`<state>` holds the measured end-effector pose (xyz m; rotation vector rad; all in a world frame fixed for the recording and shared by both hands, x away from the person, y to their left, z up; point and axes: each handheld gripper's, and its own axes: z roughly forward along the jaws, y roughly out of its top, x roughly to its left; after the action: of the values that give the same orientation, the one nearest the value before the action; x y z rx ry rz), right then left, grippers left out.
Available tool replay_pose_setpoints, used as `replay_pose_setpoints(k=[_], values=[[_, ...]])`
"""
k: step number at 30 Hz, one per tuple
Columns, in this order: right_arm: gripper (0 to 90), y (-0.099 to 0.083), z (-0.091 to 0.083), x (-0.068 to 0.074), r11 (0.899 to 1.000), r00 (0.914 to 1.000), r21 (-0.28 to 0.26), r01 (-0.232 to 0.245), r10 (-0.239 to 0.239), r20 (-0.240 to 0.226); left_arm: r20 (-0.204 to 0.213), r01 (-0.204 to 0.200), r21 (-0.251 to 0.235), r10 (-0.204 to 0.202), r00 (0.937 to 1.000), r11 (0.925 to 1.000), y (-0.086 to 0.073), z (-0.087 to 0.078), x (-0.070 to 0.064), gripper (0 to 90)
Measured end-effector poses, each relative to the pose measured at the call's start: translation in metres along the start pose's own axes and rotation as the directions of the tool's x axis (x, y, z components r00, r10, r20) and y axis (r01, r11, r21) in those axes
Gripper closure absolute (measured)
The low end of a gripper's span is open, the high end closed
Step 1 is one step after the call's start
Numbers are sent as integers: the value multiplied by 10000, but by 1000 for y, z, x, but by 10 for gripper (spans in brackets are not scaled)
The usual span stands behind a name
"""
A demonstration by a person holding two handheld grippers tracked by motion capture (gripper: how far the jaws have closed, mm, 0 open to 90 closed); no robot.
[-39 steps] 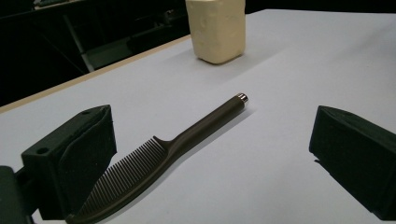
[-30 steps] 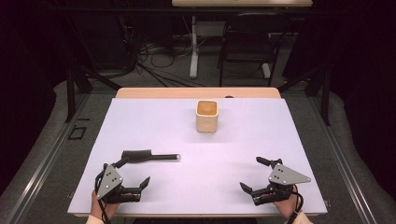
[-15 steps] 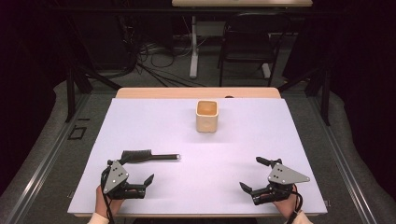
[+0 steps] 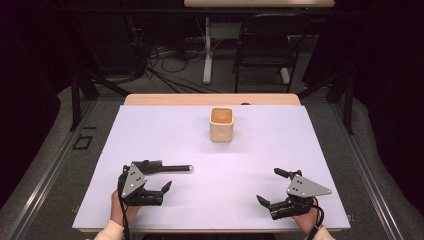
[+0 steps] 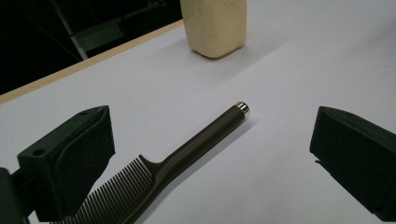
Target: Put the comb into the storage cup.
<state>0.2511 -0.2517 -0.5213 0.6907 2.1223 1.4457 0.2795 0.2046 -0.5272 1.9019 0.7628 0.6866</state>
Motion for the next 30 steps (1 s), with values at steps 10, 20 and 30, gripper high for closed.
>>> replay_pose_setpoints(k=[10, 20, 30], values=[[0, 0, 0, 0, 10000, 10000, 12, -1, 1, -13, 78, 193, 38, -193, 9998, 9998, 5, 13, 2, 0], [0, 0, 1, -1, 10000, 10000, 67, -26, 26, -17, 65, 346, 238, -348, 9994, 9991, 14, 21, 5, 0], [0, 0, 1, 0, 9999, 10000, 113, -44, 45, -61, 58, 207, 360, -209, 9998, 9991, 18, 34, 4, 0]])
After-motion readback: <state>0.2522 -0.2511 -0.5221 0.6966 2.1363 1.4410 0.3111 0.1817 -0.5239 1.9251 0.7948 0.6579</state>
